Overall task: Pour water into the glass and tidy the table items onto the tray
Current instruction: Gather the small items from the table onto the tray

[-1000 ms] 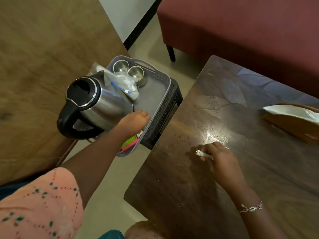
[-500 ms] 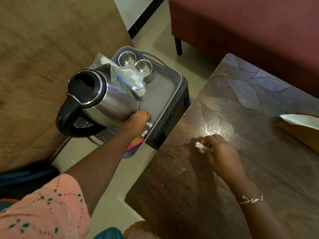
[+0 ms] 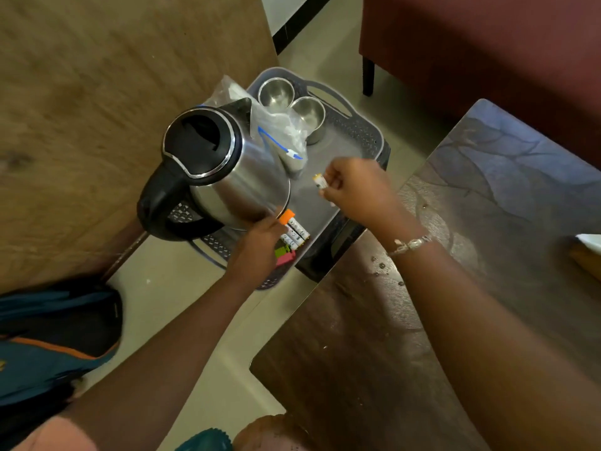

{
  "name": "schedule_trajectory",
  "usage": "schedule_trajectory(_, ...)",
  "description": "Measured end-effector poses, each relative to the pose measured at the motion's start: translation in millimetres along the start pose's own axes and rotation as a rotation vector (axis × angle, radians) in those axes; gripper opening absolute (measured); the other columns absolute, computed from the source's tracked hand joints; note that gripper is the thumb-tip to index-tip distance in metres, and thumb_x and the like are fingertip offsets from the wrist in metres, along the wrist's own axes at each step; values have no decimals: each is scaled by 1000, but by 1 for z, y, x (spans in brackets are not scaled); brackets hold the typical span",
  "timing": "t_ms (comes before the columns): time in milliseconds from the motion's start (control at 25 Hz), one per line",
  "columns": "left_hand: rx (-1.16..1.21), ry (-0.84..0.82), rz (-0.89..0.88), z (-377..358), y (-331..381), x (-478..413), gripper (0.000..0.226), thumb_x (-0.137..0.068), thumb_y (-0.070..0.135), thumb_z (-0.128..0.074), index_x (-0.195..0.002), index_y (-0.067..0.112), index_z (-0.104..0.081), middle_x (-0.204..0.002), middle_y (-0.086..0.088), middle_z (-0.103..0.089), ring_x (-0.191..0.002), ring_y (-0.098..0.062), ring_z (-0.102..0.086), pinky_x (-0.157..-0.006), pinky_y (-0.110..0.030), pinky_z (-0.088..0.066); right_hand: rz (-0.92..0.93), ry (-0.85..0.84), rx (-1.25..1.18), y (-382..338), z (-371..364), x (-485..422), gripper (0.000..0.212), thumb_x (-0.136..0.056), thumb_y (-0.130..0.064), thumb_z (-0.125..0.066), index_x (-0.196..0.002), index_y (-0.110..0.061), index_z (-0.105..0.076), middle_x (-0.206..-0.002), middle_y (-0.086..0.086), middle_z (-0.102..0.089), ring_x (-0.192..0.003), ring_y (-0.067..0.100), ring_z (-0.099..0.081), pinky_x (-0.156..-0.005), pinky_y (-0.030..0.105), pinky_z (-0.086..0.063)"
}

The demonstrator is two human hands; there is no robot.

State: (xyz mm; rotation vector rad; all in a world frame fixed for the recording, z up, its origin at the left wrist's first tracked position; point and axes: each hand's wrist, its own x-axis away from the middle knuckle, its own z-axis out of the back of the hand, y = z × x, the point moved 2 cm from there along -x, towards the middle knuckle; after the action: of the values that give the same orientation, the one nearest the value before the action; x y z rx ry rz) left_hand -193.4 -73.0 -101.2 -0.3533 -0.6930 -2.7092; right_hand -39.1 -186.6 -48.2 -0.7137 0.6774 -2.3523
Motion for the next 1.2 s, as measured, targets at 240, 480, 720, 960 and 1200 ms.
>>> schedule_trajectory(240, -51, 16, 376, 2, -19, 32, 25, -85, 0, -49, -105, 5, -63, -112, -17, -56, -101, -36, -55, -77, -42, -45, 9, -263, 347, -23, -52, -41, 28, -85, -9, -58, -111, -1, -57, -115, 20, -60, -107, 37, -56, -78, 37, -44)
schedule_trajectory(480, 34, 58, 361, -13, -21, 40, 29, -85, -4, -50, -110, 5, -60, -113, -15, -55, -105, -32, -52, -82, -39, -45, -85, -342, 388, -13, -78, -44, 33, -86, -5, -56, -118, 0, -53, -124, 21, -56, -115, 35, -52, -91, 39, -44)
schedule_trajectory(720, 63, 68, 336, -18, -11, 40, 30, -87, -2, -49, -115, 4, -58, -116, -15, -55, -109, -30, -51, -86, -36, -45, -102, -337, 359, -10, -83, -43, 31, -88, -2, -50, -119, 0, -51, -124, 22, -54, -115, 36, -52, -91, 39, -43)
schedule_trajectory(960, 48, 147, 318, -19, -7, 40, 29, -90, 0, -46, -117, 3, -56, -114, -17, -56, -109, -34, -52, -84, -42, -47, 82, -217, 450, 0, -63, -24, 25, -86, 0, -47, -109, 1, -56, -113, 22, -57, -106, 40, -54, -83, 42, -45)
schedule_trajectory(1200, -81, 245, 96, -27, 48, 45, 52, -96, 39, -30, -128, 1, -46, -123, -18, -55, -114, -33, -52, -92, -42, -44, 366, 284, 361, 47, -51, 47, 30, -73, -3, -56, -103, 1, -61, -106, 23, -60, -94, 41, -57, -74, 42, -50)
